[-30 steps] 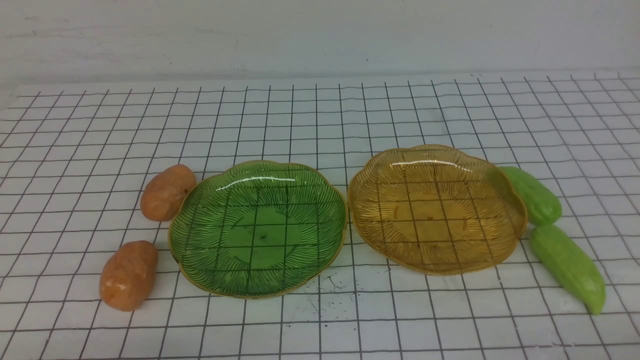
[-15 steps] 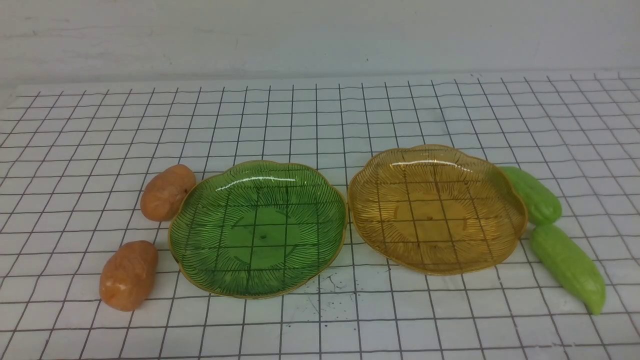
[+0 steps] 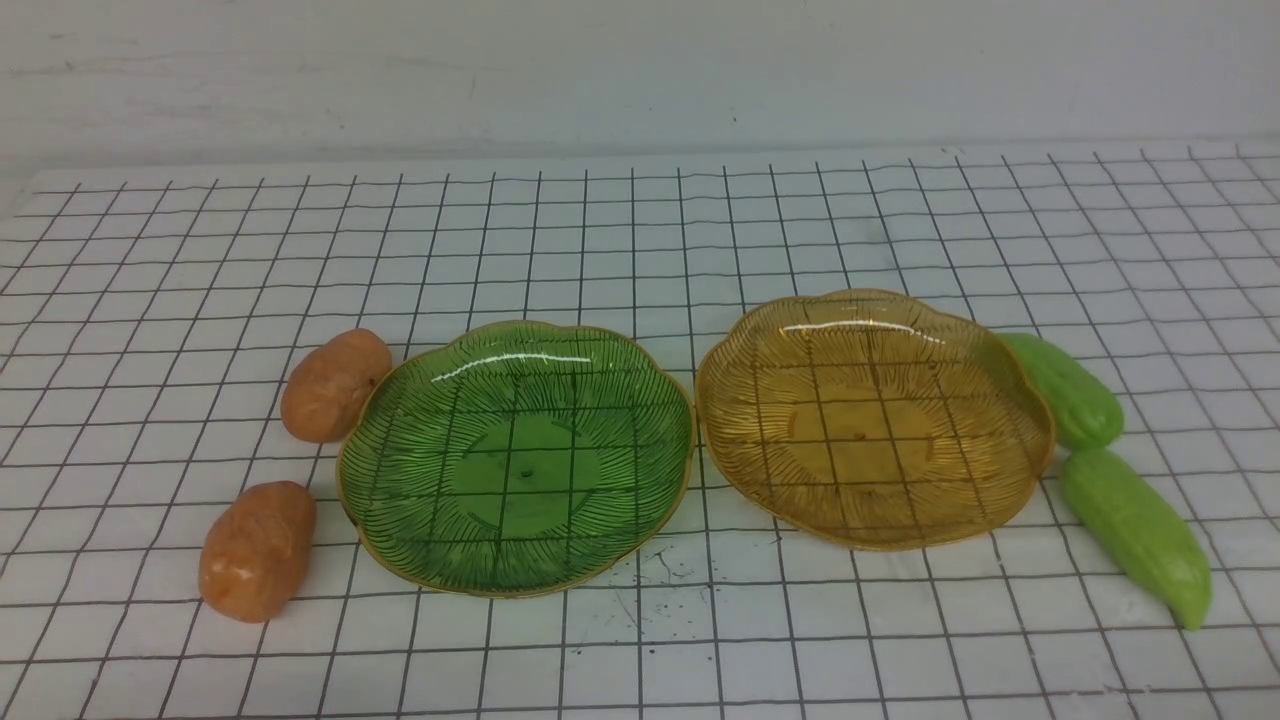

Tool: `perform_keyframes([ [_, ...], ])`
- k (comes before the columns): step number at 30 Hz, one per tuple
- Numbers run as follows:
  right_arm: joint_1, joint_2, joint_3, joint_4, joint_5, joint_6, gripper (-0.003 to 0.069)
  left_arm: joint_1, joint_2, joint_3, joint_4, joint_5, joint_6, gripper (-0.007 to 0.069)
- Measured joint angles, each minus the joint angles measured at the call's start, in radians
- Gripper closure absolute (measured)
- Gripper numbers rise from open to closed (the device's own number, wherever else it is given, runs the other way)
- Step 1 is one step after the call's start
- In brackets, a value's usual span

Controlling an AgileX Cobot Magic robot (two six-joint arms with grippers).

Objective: Put different types of vegetables on the plate.

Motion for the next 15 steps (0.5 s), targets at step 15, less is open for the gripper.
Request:
perform_keyframes([
  [15, 0.0, 0.0, 0.007, 0.113, -0.049, 0.114, 0.0673, 0.0, 0.0, 0.0, -0.327, 0.004, -0.185, 0.0632],
])
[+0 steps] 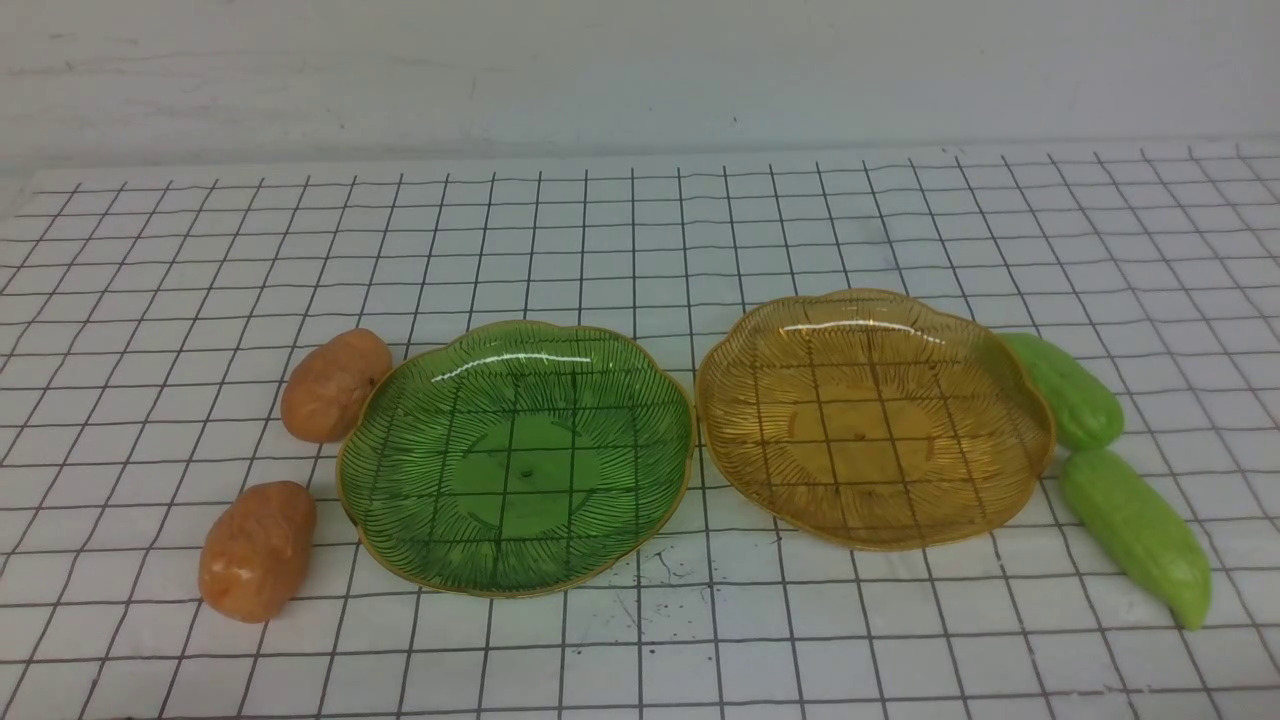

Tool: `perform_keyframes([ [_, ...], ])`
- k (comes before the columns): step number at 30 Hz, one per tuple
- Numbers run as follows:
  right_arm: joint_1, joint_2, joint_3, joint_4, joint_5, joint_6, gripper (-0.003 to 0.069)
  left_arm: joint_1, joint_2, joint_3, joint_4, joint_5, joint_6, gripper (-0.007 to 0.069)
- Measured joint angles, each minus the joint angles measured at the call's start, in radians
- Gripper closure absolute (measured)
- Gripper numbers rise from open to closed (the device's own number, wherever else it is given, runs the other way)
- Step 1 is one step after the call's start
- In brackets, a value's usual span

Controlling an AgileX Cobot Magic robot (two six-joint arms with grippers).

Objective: Put different types of vegetables on the plate.

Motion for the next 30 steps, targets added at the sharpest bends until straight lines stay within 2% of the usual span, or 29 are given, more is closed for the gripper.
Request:
perform_keyframes([
  [1, 0.0, 0.0, 0.002, 0.136, -0.016, 0.09, 0.0673, 0.0, 0.0, 0.001, -0.136, 0.0, -0.069, 0.0632],
  [3, 0.0, 0.0, 0.002, 0.318, -0.025, 0.2, 0.0673, 0.0, 0.0, 0.001, -0.337, 0.0, -0.154, 0.0632],
  [4, 0.0, 0.0, 0.002, 0.332, -0.026, 0.208, 0.0673, 0.0, 0.0, 0.001, -0.369, 0.0, -0.158, 0.0632],
  [7, 0.0, 0.0, 0.002, 0.49, -0.033, 0.29, 0.0673, 0.0, 0.0, 0.001, -0.546, -0.022, -0.17, 0.0632],
  [10, 0.0, 0.0, 0.002, 0.517, -0.036, 0.307, 0.0673, 0.0, 0.0, 0.001, -0.636, -0.073, -0.127, 0.0632],
  [13, 0.0, 0.0, 0.002, 0.518, -0.036, 0.304, 0.0673, 0.0, 0.0, 0.001, -0.658, -0.079, -0.092, 0.0632],
  [16, 0.004, 0.0, -0.001, 0.519, -0.028, 0.23, 0.0673, 0.0, 0.0, 0.001, -0.666, -0.096, -0.035, 0.0632],
  [19, 0.018, 0.0, -0.06, 0.519, 0.007, 0.087, 0.0673, 0.0, 0.0, -0.003, -0.668, -0.103, 0.002, 0.0632],
  [21, 0.023, 0.001, -0.176, 0.505, 0.011, -0.085, 0.0673, 0.0, 0.004, -0.044, -0.657, -0.083, 0.062, 0.0632],
  [23, 0.023, 0.033, -0.287, 0.465, 0.028, -0.185, 0.0673, 0.0, 0.04, -0.1, -0.637, -0.04, 0.122, 0.0632],
  [26, 0.023, 0.147, -0.418, 0.383, 0.125, -0.232, 0.0673, 0.0, 0.145, -0.179, -0.58, 0.056, 0.194, 0.0632],
  [30, 0.025, 0.359, -0.537, 0.275, 0.357, -0.203, 0.0673, 0.0, 0.32, -0.27, -0.47, 0.199, 0.232, 0.0632],
])
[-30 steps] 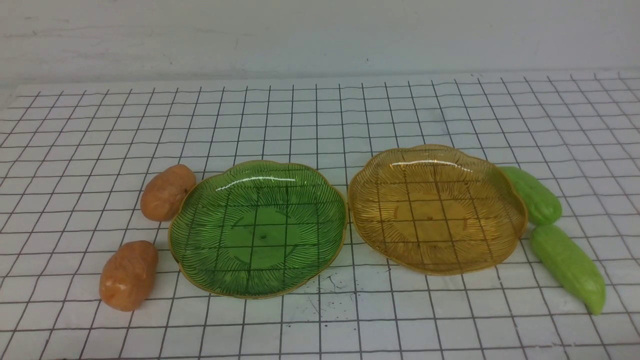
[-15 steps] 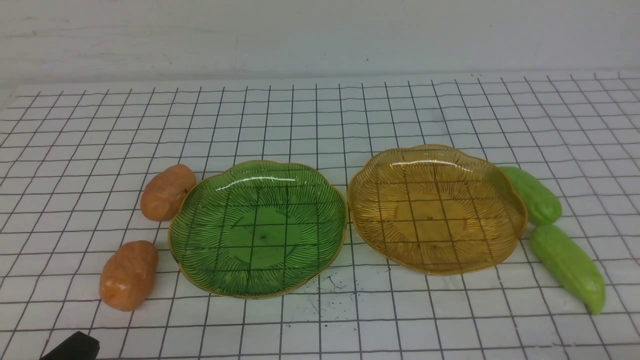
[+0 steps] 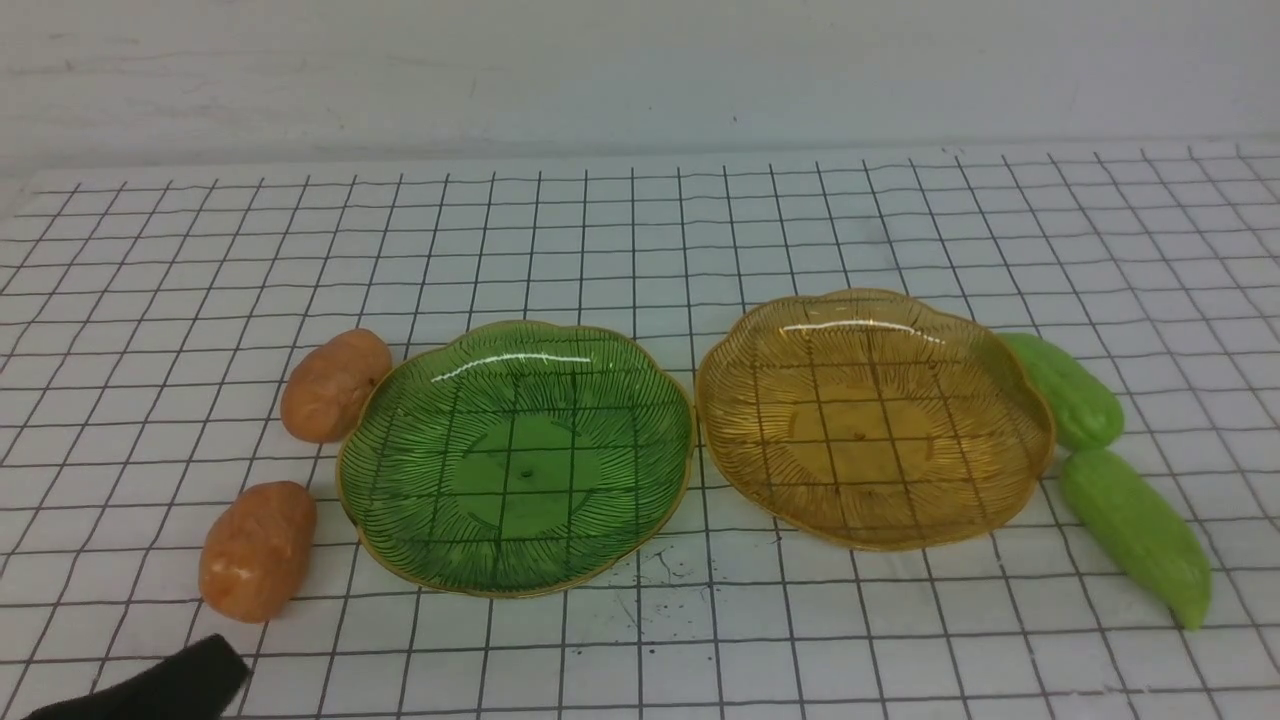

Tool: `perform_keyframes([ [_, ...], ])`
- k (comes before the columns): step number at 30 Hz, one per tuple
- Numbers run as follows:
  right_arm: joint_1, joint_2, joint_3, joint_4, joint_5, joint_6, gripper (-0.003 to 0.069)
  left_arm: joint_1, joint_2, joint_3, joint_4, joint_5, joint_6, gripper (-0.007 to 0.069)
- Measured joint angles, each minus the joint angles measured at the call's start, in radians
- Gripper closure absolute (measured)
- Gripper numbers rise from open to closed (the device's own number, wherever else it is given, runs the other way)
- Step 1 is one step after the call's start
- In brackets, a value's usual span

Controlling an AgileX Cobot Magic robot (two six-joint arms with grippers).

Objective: Put different types of vegetables on the plate.

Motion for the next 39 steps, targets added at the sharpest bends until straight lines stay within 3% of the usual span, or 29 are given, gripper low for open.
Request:
perform_keyframes([
  [3, 0.001, 0.21, -0.061, -0.09, 0.166, 0.035, 0.067, 0.0, 0.18, -0.084, 0.113, 0.137, 0.032, 0.0632],
  [6, 0.002, 0.38, -0.098, -0.137, 0.226, 0.04, 0.067, 0.0, 0.321, -0.15, 0.194, 0.228, 0.073, 0.0632],
  [11, 0.003, 0.68, -0.183, -0.183, 0.206, 0.029, 0.0653, 0.0, 0.541, -0.247, 0.266, 0.289, 0.122, 0.0631],
  [16, 0.003, 0.872, -0.289, -0.191, 0.171, 0.016, 0.0582, 0.0, 0.627, -0.295, 0.277, 0.291, 0.147, 0.0631],
  [22, 0.003, 1.03, -0.406, -0.178, 0.133, -0.081, 0.0383, 0.0, 0.638, -0.309, 0.284, 0.283, 0.166, 0.0631],
  [27, 0.003, 1.149, -0.426, -0.113, 0.086, -0.176, 0.0139, 0.0, 0.638, -0.309, 0.284, 0.279, 0.167, 0.0631],
  [30, 0.003, 1.22, -0.427, -0.102, 0.061, -0.205, 0.0039, 0.0, 0.638, -0.309, 0.284, 0.279, 0.167, 0.0631],
  [34, 0.003, 1.298, -0.428, -0.112, 0.014, -0.227, -0.0008, 0.0, 0.638, -0.309, 0.284, 0.279, 0.167, 0.0631],
  [39, 0.003, 1.38, -0.428, -0.13, -0.008, -0.234, 0.0012, 0.0, 0.638, -0.309, 0.284, 0.279, 0.167, 0.0631],
])
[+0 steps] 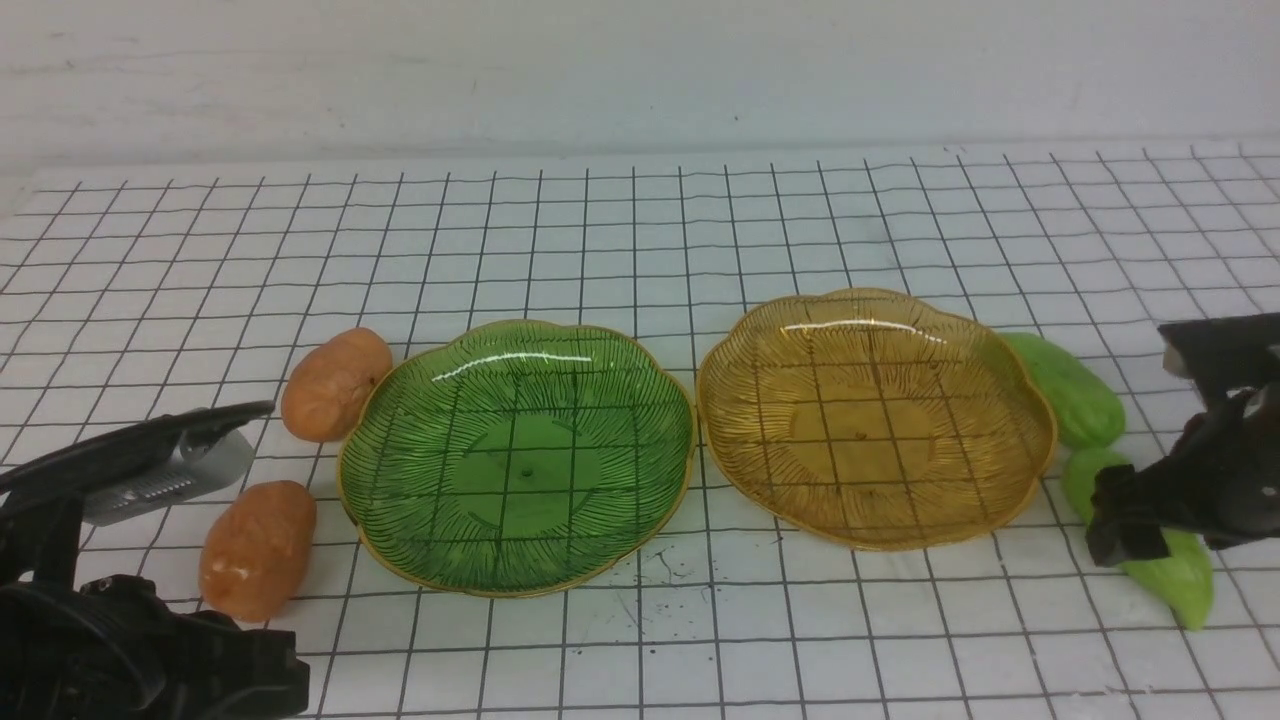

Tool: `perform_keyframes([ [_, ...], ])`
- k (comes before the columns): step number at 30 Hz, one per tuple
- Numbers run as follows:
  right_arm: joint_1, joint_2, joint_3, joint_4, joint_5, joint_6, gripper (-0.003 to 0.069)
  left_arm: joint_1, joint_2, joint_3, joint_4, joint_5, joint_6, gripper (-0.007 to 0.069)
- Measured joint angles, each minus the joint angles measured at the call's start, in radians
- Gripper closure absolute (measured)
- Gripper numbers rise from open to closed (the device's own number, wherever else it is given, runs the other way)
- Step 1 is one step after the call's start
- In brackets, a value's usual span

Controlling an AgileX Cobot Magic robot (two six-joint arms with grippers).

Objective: Put different types of vegetables on the plate.

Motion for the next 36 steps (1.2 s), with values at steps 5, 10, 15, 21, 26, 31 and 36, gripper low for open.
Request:
perform_keyframes([
  [5, 0.0, 0.036, 0.0, -0.017, 0.002, -0.001, 0.0175, 0.0, 0.0, 0.0, 0.0, 0.0, 0.0, 0.0631],
  [10, 0.0, 0.036, -0.044, -0.107, 0.113, 0.011, 0.0271, 0.0, 0.0, 0.0, 0.0, 0.0, 0.0, 0.0631],
  [15, 0.0, 0.036, -0.194, -0.211, 0.358, 0.116, 0.027, 0.0, 0.0, 0.0, 0.0, 0.0, 0.0, 0.0631],
  [21, 0.0, 0.033, -0.419, -0.049, 0.511, 0.194, 0.027, 0.0, 0.0, 0.0, 0.0, 0.0, 0.0, 0.0631],
  [26, 0.046, 0.042, -0.46, 0.292, 0.395, 0.117, 0.027, 0.0, 0.0, 0.0, 0.0, 0.0, 0.0, 0.0631],
  [31, 0.153, 0.1, -0.46, 0.424, 0.259, -0.051, 0.027, 0.0, 0.0, 0.0, 0.0, 0.001, 0.0, 0.0631],
  [36, 0.222, 0.152, -0.46, 0.429, 0.188, -0.101, 0.027, 0.0, 0.0, 0.0, 0.001, 0.002, 0.0, 0.0631],
])
